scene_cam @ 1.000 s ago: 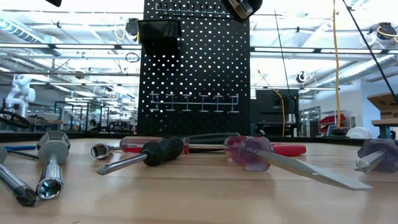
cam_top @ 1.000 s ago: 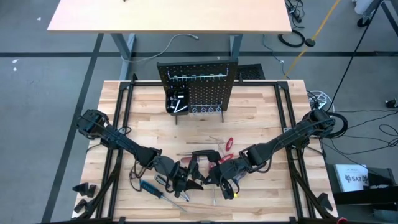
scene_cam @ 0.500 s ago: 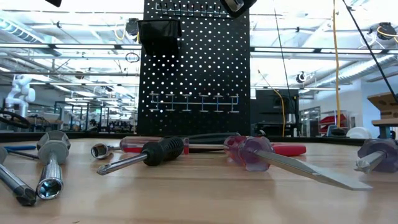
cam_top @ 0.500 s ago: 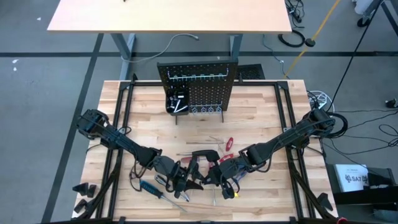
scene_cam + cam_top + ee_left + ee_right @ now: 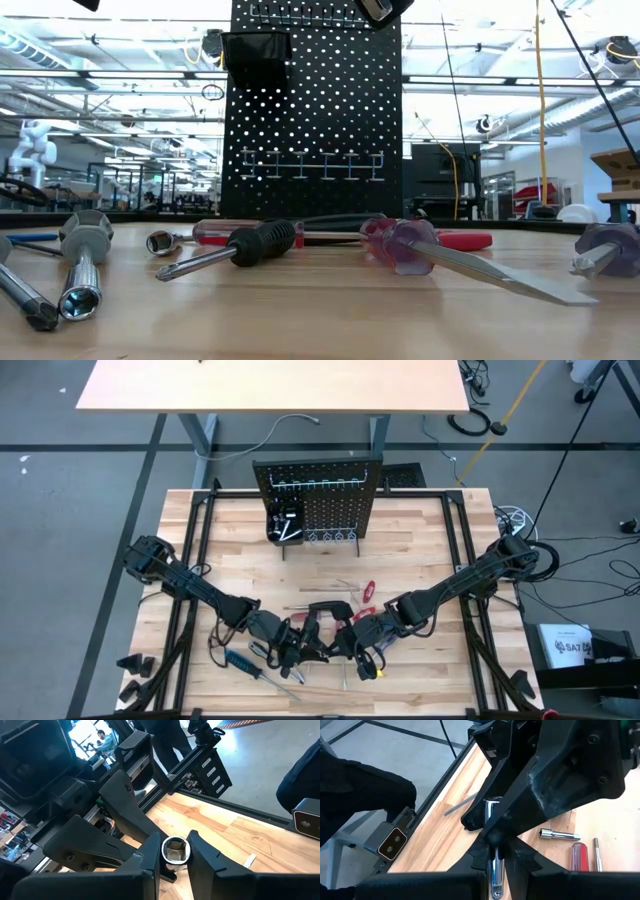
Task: Hang tools onto peg board
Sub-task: Put the extension bar into the black bin on the pegboard
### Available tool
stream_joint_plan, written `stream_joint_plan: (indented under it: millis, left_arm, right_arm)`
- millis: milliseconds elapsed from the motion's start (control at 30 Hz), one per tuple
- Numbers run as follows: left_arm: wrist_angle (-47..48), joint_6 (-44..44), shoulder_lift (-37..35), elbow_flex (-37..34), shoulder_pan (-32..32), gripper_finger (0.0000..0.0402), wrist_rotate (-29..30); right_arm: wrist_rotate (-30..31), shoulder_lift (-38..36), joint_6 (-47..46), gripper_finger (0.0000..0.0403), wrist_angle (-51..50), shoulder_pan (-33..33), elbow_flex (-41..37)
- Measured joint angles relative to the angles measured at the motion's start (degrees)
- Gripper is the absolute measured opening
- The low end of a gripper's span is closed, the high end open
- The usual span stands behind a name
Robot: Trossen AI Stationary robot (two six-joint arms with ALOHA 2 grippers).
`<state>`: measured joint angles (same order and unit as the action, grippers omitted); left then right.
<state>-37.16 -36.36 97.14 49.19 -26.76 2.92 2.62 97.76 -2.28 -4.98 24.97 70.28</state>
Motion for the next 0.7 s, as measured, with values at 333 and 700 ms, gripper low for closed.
stream_joint_plan:
  millis: [333,700]
  left_arm:
    - [0.9,0.0,0.1,0.0,-0.3,0.0063,0.7]
    - [6.4,0.3,-4.0,-0.1,-2.7,0.0063,10.7]
  right_arm:
    - [0.4,0.0,1.1,0.0084,-1.4,0.0,0.0]
    - [0.9,-5.3,-2.9,0.0131,-11.6,0.3,-1.2]
